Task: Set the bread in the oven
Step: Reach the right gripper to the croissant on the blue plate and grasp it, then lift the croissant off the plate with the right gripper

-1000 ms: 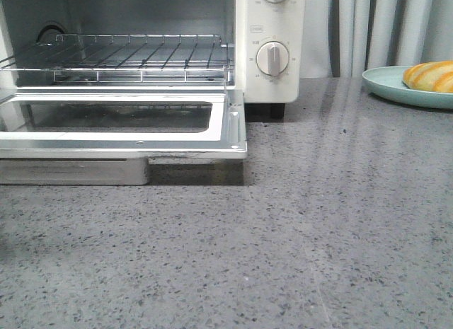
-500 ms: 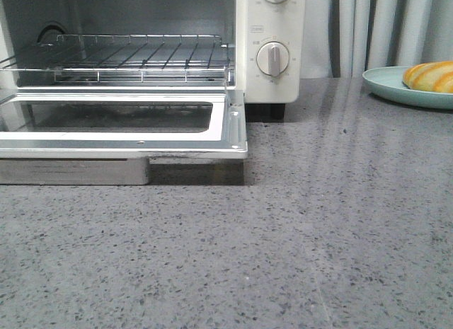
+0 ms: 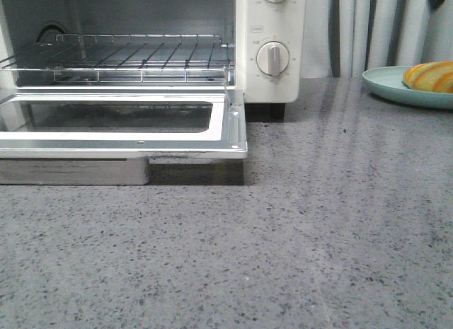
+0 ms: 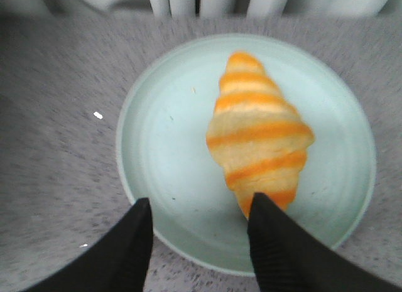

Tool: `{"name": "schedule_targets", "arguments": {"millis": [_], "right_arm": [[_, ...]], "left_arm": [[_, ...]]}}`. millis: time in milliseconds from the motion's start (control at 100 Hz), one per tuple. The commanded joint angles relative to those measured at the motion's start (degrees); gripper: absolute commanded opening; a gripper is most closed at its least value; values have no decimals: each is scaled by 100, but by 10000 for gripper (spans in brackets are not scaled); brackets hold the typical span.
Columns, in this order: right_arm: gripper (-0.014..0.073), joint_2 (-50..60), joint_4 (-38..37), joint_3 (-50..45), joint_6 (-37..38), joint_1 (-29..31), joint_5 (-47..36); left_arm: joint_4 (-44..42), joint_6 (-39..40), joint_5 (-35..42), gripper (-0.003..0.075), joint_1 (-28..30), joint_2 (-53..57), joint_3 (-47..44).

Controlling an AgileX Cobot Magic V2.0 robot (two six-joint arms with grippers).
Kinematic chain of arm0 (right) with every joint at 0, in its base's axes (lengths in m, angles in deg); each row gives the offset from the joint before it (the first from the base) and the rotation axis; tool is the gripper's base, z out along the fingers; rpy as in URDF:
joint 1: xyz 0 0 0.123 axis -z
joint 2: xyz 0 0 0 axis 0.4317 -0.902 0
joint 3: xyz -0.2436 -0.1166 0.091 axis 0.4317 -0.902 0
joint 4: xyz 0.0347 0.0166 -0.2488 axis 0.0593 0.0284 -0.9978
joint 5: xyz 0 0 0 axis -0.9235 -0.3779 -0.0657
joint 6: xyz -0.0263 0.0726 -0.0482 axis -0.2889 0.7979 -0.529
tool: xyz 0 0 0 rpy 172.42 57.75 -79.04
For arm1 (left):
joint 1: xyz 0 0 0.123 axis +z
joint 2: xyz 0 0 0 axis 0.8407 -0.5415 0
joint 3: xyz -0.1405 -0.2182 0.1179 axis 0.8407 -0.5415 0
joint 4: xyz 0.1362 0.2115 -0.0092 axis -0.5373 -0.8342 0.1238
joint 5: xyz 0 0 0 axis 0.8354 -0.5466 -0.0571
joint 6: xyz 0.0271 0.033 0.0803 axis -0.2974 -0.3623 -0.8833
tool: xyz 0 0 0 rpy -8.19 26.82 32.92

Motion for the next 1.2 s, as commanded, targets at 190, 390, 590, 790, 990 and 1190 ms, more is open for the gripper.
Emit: {"name": "schedule_targets", "arguments": {"millis": [190,390,590,790,990,1190], "right_arm": [[319,-957,-225,681,90,315,400],[319,-980,-225,758,100,480,129],[319,-958,-225,757,100,628,18],[319,-1168,184,746,130,860,-87],[182,-1324,541,746,130,913,61],[-69,-1236,1044,746,19,913,4]], "left_arm": [[304,23,266,-22,-45,-75,162],[361,23,158,-22,-45,-75,162],[361,23,158,-22,-45,-75,162],[361,23,158,-22,-45,-75,162],[351,23,158,-22,-45,-75,162],[351,23,133,-22,-45,-75,162]]}}
